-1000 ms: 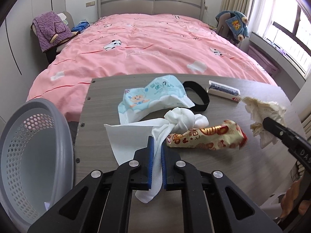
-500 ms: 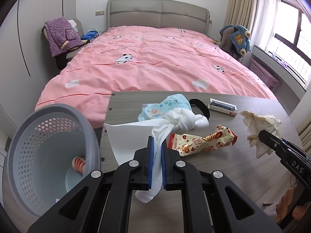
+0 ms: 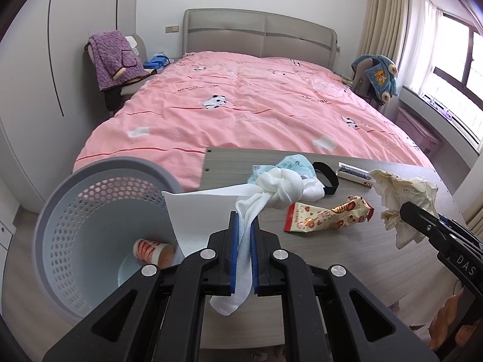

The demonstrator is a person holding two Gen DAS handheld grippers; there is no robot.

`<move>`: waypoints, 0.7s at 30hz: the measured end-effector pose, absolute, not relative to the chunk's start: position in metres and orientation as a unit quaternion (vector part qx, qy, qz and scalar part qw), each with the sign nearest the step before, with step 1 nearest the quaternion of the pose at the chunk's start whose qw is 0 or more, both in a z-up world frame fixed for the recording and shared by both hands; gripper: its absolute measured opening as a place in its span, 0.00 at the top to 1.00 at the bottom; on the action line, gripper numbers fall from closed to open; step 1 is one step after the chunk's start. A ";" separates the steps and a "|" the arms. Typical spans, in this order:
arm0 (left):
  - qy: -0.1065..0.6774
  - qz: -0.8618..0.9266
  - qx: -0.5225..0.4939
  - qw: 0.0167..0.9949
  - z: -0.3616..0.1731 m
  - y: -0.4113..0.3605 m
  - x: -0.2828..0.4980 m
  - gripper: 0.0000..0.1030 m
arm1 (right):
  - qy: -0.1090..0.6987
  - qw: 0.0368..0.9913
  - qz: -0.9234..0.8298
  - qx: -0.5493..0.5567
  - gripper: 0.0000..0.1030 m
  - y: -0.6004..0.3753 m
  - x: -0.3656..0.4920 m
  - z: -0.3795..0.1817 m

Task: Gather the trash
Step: 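Carry the paper and tissue over the basket and open both grippers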

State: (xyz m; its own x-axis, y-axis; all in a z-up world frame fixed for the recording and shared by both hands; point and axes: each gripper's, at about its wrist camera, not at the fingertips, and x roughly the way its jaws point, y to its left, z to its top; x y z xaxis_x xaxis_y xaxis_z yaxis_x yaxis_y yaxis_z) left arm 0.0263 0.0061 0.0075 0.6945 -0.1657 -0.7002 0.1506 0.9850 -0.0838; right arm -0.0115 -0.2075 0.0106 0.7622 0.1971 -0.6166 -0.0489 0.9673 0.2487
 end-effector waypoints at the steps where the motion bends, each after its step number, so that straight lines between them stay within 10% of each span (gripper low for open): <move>1: 0.379 -0.083 -0.012 0.921 0.009 0.010 0.024 0.93 | 0.338 0.933 0.070 0.106 0.68 -0.203 -0.012 0.012; 21: 0.383 -0.003 -0.033 0.923 -0.001 0.088 0.001 0.93 | 0.352 0.920 0.152 0.074 0.68 -0.119 0.000 0.006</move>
